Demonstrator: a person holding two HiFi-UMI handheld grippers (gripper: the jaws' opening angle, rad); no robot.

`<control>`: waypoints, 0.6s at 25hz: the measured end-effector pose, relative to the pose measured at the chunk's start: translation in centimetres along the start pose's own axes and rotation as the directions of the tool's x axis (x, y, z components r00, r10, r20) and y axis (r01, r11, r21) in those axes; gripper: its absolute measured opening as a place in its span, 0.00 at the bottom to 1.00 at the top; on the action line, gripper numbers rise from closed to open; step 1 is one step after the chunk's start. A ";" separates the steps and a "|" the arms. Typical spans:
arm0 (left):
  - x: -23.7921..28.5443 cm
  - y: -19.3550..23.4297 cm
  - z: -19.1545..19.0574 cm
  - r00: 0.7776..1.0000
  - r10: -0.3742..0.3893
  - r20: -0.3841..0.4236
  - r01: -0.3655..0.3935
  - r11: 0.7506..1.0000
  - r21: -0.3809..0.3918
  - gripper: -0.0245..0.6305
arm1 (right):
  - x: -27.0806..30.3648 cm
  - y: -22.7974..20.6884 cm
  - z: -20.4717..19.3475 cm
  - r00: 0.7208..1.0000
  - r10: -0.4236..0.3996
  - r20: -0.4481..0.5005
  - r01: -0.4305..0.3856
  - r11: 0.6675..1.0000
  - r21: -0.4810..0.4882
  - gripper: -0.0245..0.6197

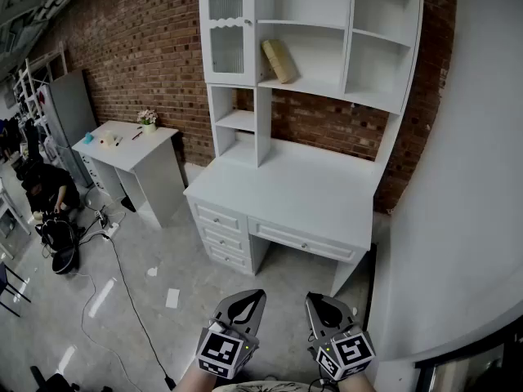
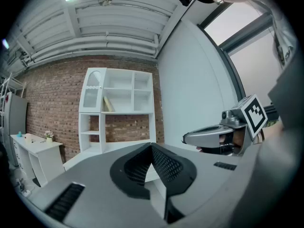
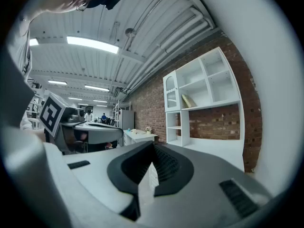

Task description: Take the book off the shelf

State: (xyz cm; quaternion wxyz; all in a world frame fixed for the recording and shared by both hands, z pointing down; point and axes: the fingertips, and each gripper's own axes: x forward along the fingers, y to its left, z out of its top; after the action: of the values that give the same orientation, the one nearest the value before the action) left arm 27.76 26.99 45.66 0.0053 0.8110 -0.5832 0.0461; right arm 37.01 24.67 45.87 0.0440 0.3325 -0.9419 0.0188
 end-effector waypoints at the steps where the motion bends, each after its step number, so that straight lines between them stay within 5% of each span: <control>1: 0.0 -0.1 0.0 1.000 -0.002 -0.001 0.002 1.000 0.001 0.06 | 0.0 0.0 0.0 1.000 0.001 0.000 -0.001 1.000 -0.001 0.05; 15: 0.0 1.9 -1.1 1.000 -0.010 -0.026 0.010 1.000 -0.010 0.05 | 1.9 -0.4 -0.7 0.999 -0.039 -0.004 0.039 0.999 0.036 0.05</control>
State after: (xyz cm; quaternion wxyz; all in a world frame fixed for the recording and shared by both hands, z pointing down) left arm 25.87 26.48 46.64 0.0173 0.8131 -0.5794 0.0536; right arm 35.86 23.23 46.72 0.0396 0.3515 -0.9347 0.0355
